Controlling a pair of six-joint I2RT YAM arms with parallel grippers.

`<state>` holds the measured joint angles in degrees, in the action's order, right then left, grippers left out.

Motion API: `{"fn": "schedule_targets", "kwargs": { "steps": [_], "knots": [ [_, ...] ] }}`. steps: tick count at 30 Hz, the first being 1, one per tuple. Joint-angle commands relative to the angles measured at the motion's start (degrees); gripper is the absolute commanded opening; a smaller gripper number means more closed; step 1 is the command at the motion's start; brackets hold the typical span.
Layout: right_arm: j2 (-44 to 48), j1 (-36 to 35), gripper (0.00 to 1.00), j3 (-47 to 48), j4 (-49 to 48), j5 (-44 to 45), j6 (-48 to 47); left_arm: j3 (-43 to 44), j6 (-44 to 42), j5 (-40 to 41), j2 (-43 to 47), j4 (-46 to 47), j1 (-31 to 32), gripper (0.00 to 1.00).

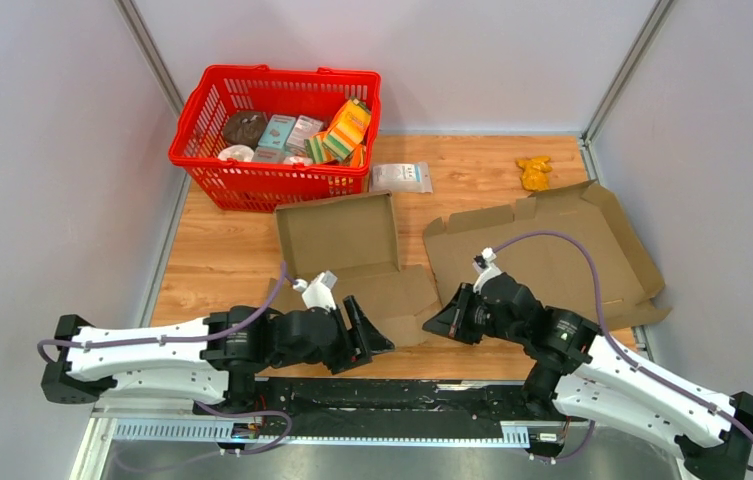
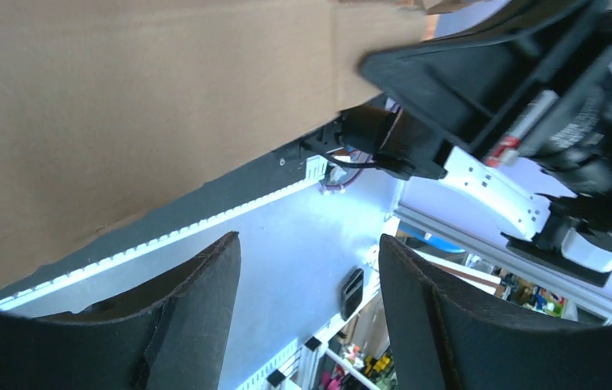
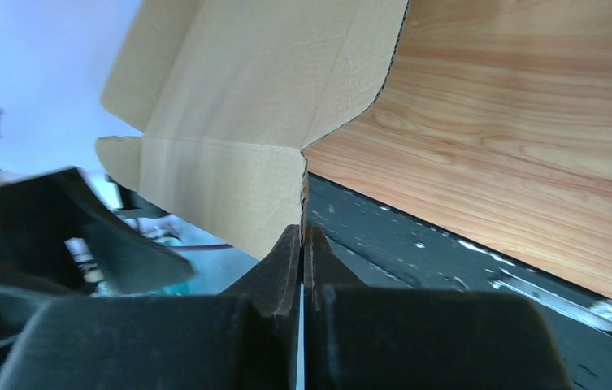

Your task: Fold the paper box

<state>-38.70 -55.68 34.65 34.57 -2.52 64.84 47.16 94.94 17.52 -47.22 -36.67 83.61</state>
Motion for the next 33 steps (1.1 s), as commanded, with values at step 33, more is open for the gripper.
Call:
{"fn": "schedule_targets", "kwargs": {
  "steps": [33],
  "knots": [
    [7.3, 0.2, 0.00, -4.3, -12.1, 1.9, 19.4, 5.8, 31.9, 30.7, -4.7, -27.7, 6.6, 0.53]
  ]
}}
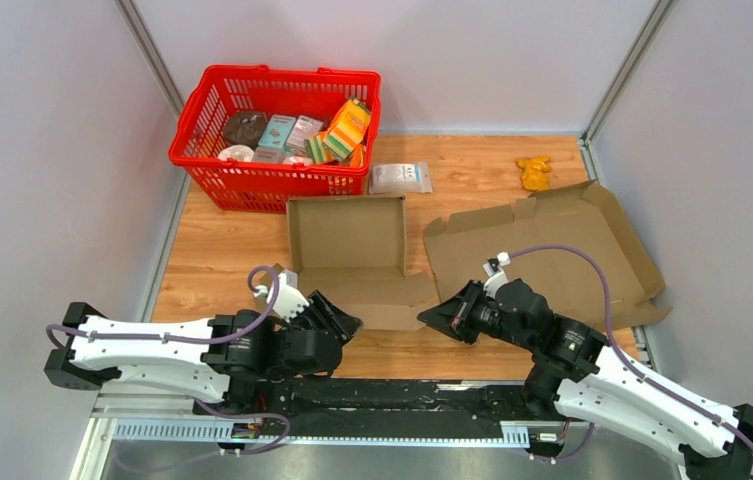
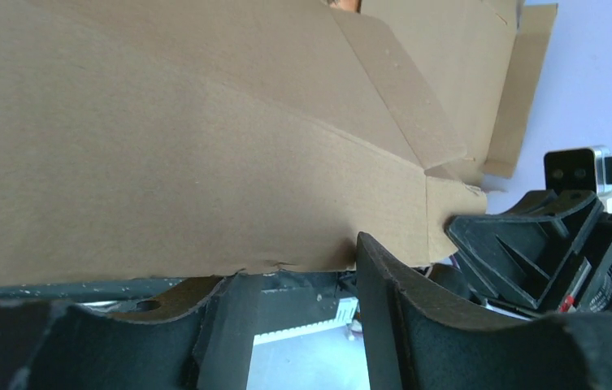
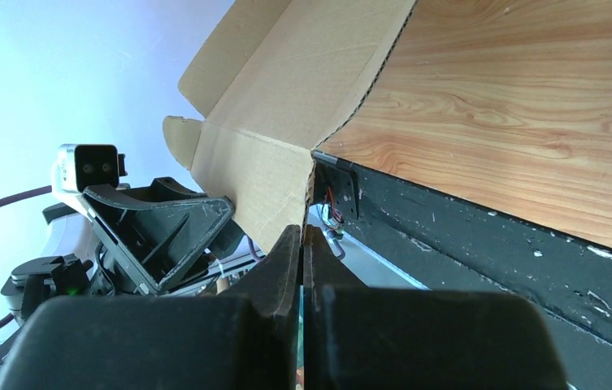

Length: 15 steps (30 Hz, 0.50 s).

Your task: Fold the paper box

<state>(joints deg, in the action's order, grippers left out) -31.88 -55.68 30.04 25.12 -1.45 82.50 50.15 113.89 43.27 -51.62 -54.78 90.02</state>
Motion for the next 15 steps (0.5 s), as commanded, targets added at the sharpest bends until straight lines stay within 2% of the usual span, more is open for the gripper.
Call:
{"fn": "schedule_targets", "kwargs": {
  "steps": [1, 4, 5, 7, 11, 13, 14, 15],
  "knots": [
    [0.4, 0.2, 0.00, 0.6, -2.5, 0.5, 1.3, 3.0, 13.1, 5.6, -0.3, -10.2, 0.3, 0.51],
    [0.7, 0.0, 0.00, 0.4, -3.0, -0.7, 1.3, 3.7, 14.3, 5.9, -0.7, -12.8, 0.2, 0.42],
    [0.8, -0.3, 0.00, 0.0, -3.2, -0.7, 1.7, 3.7, 14.4, 6.0, -0.9, -13.1, 0.2, 0.35],
    [0.9, -0.7, 0.00, -0.3, -3.9, -0.7, 1.8, 3.6, 15.0, 6.1, -0.9, -13.3, 0.3, 0.35],
    [0.6, -0.9, 0.00, -0.1, -4.1, -1.4, 0.4, 4.7, 13.6, 6.9, -1.1, -14.1, 0.3, 0.17],
    [0.7, -0.9, 0.10, 0.4, -5.2, -2.4, -2.8, 5.6, 12.7, 6.5, -1.1, -15.3, 0.6, 0.09],
    [0.8, -0.9, 0.18, 1.4, -5.2, -2.7, -4.7, 5.9, 12.7, 6.0, -0.9, -17.2, 0.7, 0.01],
    [1.0, -0.9, 0.35, 2.2, -4.1, -3.0, -10.3, 6.4, 12.5, 4.6, -0.9, -18.2, 0.9, 0.00]
  ]
}}
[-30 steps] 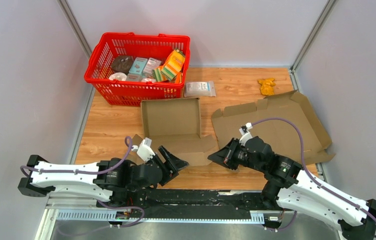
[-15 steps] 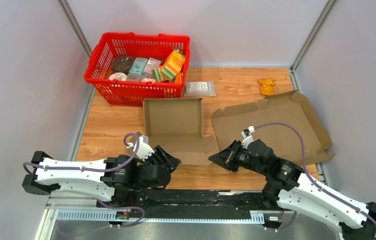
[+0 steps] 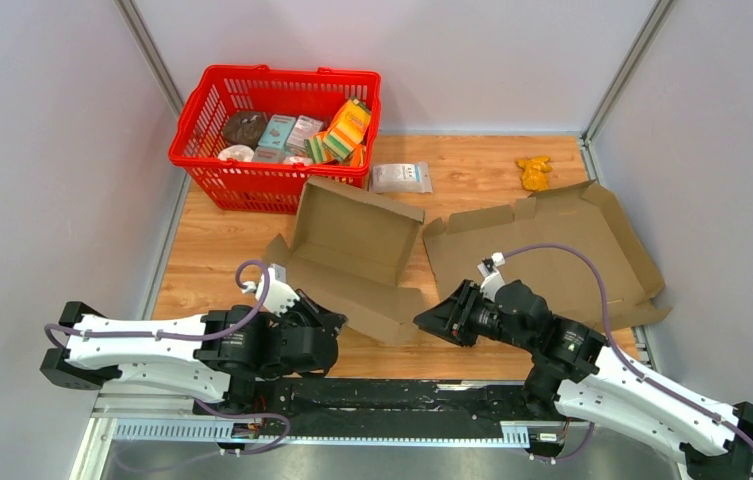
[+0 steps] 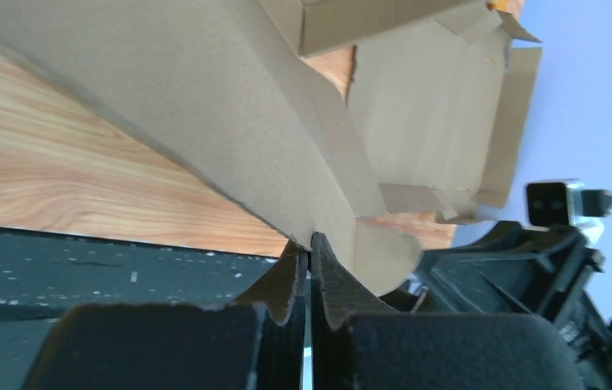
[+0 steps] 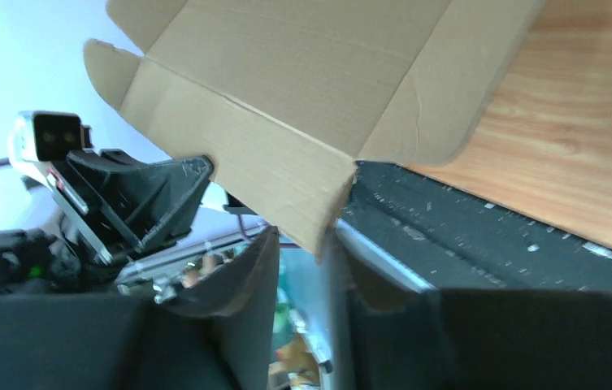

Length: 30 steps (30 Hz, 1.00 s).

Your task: Fold the paper box

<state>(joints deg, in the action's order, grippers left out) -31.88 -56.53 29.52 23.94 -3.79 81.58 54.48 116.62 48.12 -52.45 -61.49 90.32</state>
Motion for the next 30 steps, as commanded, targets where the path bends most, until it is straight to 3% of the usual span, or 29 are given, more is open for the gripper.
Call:
{"fn": "schedule_targets", "kwargs": {
  "steps": [1, 4, 6, 9, 16, 22, 26, 30],
  "knots": [
    [0.9, -0.1, 0.43, 3.8, -1.2, -0.6, -12.6, 2.3, 9.3, -1.1, 0.2, -12.7, 1.3, 0.00],
    [0.6, -0.2, 0.69, 12.0, 10.0, 3.0, -28.5, 2.7, 5.5, -4.8, 3.0, -17.3, 2.0, 0.00],
    [-0.4, -0.1, 0.79, 17.6, 17.3, 7.5, -37.8, 2.3, -1.6, -7.1, 4.5, -17.6, 2.0, 0.00],
    [-1.7, -0.1, 0.86, 22.2, 23.4, 13.9, -42.8, 2.6, -12.9, -10.1, 6.8, -17.8, 2.0, 0.00],
    [-7.2, 0.0, 0.95, 26.5, 20.8, 12.1, -54.7, 6.2, -24.8, -19.8, 10.7, -24.4, 3.1, 0.00],
    [-20.3, 0.0, 0.97, 32.9, 18.8, 7.0, -60.5, 10.8, -30.7, -23.5, 12.4, -28.3, 4.1, 0.00],
    [-23.5, 0.0, 0.98, 34.2, 15.1, 0.5, -64.5, 15.6, -34.3, -19.9, 12.1, -32.5, 4.1, 0.00],
    [-24.3, 0.0, 0.98, 34.6, 10.8, -0.4, -67.6, 21.4, -42.7, -7.6, 10.3, -31.5, 4.1, 0.00]
  ]
}}
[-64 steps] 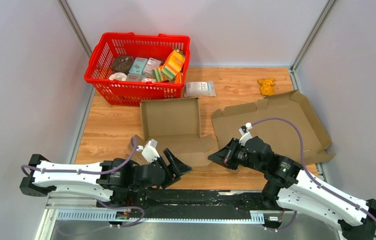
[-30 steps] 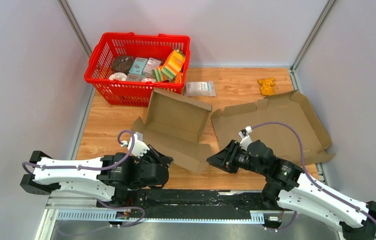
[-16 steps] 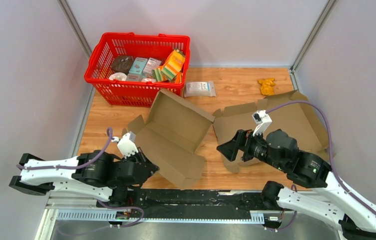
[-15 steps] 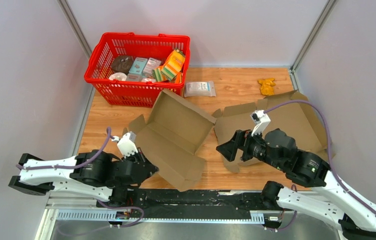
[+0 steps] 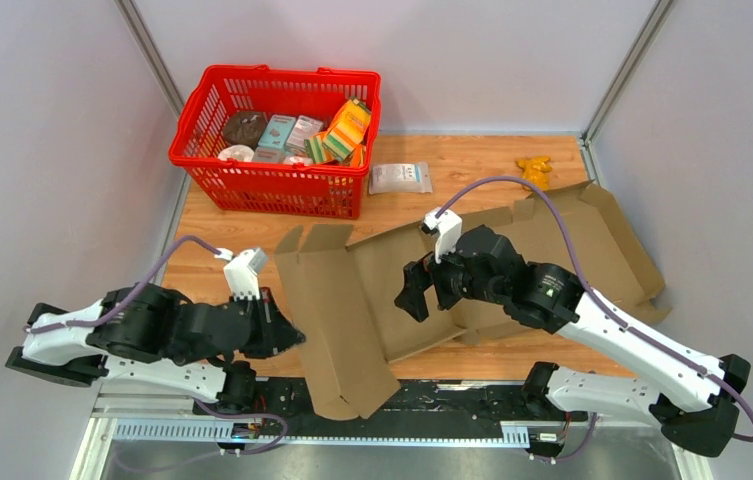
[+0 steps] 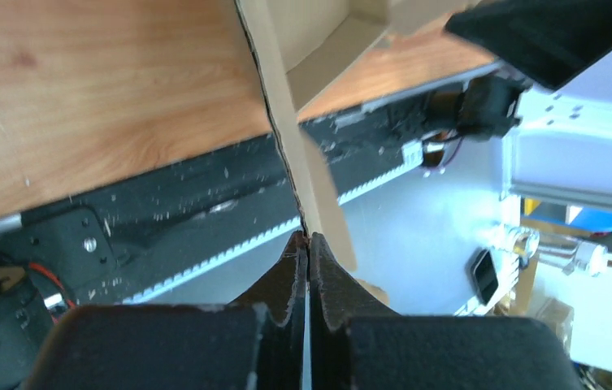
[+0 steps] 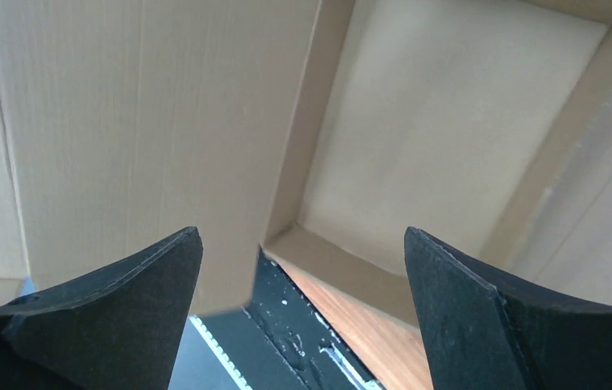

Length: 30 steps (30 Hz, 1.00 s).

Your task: Fold the paper box

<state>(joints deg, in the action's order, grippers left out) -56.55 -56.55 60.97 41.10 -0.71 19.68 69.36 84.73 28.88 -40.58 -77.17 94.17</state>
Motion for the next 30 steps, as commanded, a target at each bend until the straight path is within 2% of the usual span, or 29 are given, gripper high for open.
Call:
{"fn": "schedule_targets", "kwargs": {
  "steps": [1, 4, 8, 10, 13, 14, 15, 18, 23, 25, 27, 30],
  "knots": [
    [0.0, 0.0, 0.98, 3.7, -6.6, -3.7, -7.0, 7.7, -13.0, 13.6, -3.1, -15.5, 0.2, 0.00],
    [-1.5, 0.6, 0.99, 6.6, -7.6, -5.1, -9.7, 10.9, -23.4, 17.6, -6.9, -11.3, -1.2, 0.00],
    [-6.0, 2.2, 1.00, 11.7, -4.6, -4.7, -12.0, 14.0, -40.0, 9.0, -11.7, -8.6, -17.0, 0.00],
    [-7.3, 3.5, 1.00, 13.1, -4.2, -4.4, -11.9, 14.1, -44.7, 4.4, -12.5, -6.4, -21.4, 0.00],
    [-10.6, 12.5, 1.00, 13.1, -4.7, -9.5, -5.9, 14.8, -53.3, -0.1, -11.8, -2.5, -28.1, 0.00],
    [-11.4, 18.1, 1.00, 10.9, -7.3, -16.0, -2.4, 14.7, -57.6, -2.5, -11.6, -0.6, -29.9, 0.00],
    [-13.0, 20.1, 0.98, 9.8, -8.7, -18.3, -1.2, 14.8, -59.0, -6.5, -11.5, -0.1, -32.3, 0.00],
    [-17.2, 23.4, 0.97, 8.5, -9.0, -15.5, -0.3, 15.4, -60.8, -7.6, -11.7, -1.5, -33.6, 0.00],
    [-23.2, 24.4, 0.93, 8.0, -8.6, -15.4, 2.4, 16.5, -61.6, -11.5, -12.2, -3.4, -33.8, 0.00],
    [-24.6, 24.4, 0.89, 5.2, -9.6, -15.5, 6.1, 17.6, -62.5, -11.6, -13.6, -5.2, -33.7, 0.00],
    [-25.0, 24.3, 0.78, 2.7, -12.2, -14.8, 7.8, 19.8, -63.0, -8.6, -14.8, -6.7, -33.7, 0.00],
    [-24.7, 24.2, 0.74, -2.6, -15.5, -11.7, 11.9, 21.4, -64.6, -5.7, -16.7, -7.8, -33.7, 0.00]
  ]
}}
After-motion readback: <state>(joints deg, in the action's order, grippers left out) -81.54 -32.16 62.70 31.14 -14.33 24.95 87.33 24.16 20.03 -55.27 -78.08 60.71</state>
